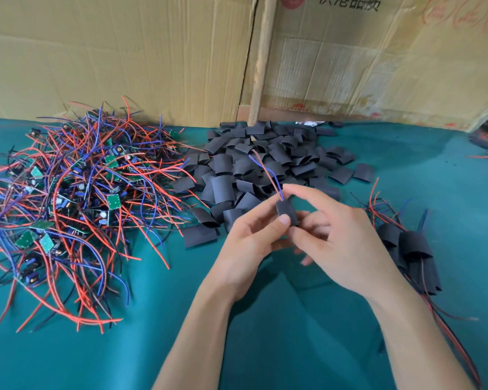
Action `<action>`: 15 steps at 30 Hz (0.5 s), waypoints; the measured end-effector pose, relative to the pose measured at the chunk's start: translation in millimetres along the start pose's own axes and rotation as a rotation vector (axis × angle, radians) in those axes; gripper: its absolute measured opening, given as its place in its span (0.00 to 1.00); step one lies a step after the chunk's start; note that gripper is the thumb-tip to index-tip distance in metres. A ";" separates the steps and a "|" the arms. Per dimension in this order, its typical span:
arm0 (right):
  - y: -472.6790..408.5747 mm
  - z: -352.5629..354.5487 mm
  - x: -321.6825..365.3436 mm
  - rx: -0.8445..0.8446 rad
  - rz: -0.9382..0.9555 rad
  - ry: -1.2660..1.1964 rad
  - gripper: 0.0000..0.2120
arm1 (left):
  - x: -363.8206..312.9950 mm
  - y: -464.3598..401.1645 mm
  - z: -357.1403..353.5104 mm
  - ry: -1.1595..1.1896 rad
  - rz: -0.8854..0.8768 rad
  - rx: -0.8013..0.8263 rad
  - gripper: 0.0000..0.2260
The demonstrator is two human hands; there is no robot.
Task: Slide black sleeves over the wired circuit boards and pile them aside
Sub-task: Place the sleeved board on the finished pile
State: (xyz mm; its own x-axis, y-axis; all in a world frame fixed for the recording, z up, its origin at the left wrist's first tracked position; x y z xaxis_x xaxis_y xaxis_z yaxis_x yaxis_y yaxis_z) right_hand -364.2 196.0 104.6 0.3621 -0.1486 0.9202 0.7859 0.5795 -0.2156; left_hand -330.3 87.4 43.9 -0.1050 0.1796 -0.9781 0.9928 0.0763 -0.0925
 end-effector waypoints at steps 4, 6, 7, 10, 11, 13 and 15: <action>17.3 12.3 3.4 -0.032 -0.075 -0.002 0.25 | 3.9 2.8 -24.2 -0.025 0.026 0.180 0.18; 30.9 29.7 9.8 -0.081 -0.105 0.028 0.22 | 10.4 4.6 -33.2 -0.029 0.088 0.209 0.20; 36.9 44.6 12.2 -0.106 -0.136 0.086 0.21 | 14.1 4.5 -32.7 -0.041 0.114 0.187 0.20; 43.8 100.1 9.6 -0.159 -0.300 0.517 0.22 | 21.5 0.1 -18.2 -0.004 0.151 0.042 0.13; 42.9 109.4 5.3 -0.126 -0.395 0.651 0.22 | 22.8 -1.0 -12.9 0.026 0.165 -0.007 0.12; 37.9 110.8 1.4 -0.066 -0.535 0.811 0.29 | 25.0 -1.6 -8.5 0.060 0.191 -0.058 0.10; 20.2 104.8 20.0 -0.146 -0.412 0.827 0.30 | 26.0 -3.0 -9.1 0.075 0.211 -0.071 0.09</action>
State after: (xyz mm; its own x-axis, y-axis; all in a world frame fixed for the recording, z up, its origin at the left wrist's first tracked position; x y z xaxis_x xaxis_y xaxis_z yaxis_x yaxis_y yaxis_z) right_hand -393.6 288.7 152.9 0.2384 -0.8756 0.4201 0.9666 0.2560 -0.0148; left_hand -336.5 100.7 20.5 0.0982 0.2716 -0.9574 0.9869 0.0975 0.1289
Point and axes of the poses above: each hand's wrist, its own y-axis away from the middle knuckle, its own z-axis out of the back of the hand, x = y × z, the point moved 9 cm from there along -y, towards the middle knuckle, and after that the axes turned 15 degrees about -y, right-handed, at the moved point
